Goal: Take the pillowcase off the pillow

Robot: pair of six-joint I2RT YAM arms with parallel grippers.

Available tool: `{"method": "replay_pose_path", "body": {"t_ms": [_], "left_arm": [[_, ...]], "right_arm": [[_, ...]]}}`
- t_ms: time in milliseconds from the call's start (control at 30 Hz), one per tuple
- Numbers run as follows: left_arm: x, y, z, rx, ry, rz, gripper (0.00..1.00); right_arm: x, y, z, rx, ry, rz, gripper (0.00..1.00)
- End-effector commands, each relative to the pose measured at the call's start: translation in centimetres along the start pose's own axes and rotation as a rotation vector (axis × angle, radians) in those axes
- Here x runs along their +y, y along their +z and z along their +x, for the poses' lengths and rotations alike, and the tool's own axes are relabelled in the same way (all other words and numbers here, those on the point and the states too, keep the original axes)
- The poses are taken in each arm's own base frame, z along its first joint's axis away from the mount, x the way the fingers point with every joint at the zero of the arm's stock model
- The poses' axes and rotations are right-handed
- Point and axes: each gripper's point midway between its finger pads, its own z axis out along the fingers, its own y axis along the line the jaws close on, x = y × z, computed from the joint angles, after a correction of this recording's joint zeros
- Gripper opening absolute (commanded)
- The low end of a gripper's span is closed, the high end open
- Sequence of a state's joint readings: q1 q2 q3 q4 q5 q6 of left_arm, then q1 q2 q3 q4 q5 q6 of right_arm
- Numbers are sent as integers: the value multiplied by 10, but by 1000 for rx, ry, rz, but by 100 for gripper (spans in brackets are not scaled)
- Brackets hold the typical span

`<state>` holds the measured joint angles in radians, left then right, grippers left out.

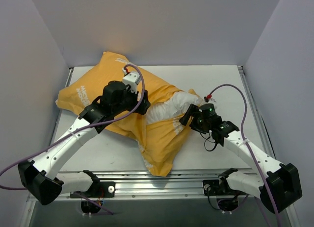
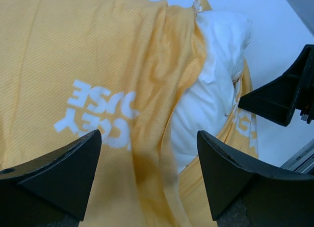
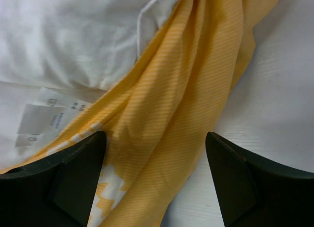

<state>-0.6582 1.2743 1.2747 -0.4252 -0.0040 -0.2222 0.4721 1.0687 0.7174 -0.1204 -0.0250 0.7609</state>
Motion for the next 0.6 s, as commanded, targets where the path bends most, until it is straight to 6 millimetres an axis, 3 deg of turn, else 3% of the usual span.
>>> {"method": "replay_pose_path", "body": {"t_ms": [0,100,200,333,367,467,533,567], "left_arm": [[19,-13,27,57,29,-89,87],[11,-16,31,63,39,-68,87],[1,-15,24,53,71,-37,87],[-22,-3,9,33,141,18,86],[-32,0,6,29,160,43,85],[-60,13,-6,30,231,104,82],[-71,30,-3,52,272,121,79],[-82,32,-12,32,281,138,73]], "right_arm": [[6,15,7,17,51,-34,77],[4,33,7,4,49,-26,75],[-7,52,-6,-27,17,24,73],[-25,66,-44,-99,-14,64,72],[-31,68,-60,-124,-14,81,72],[-40,69,-81,-164,-74,128,72],[-34,71,-90,-173,-108,120,72],[-32,72,-91,-171,-110,112,72]]}}
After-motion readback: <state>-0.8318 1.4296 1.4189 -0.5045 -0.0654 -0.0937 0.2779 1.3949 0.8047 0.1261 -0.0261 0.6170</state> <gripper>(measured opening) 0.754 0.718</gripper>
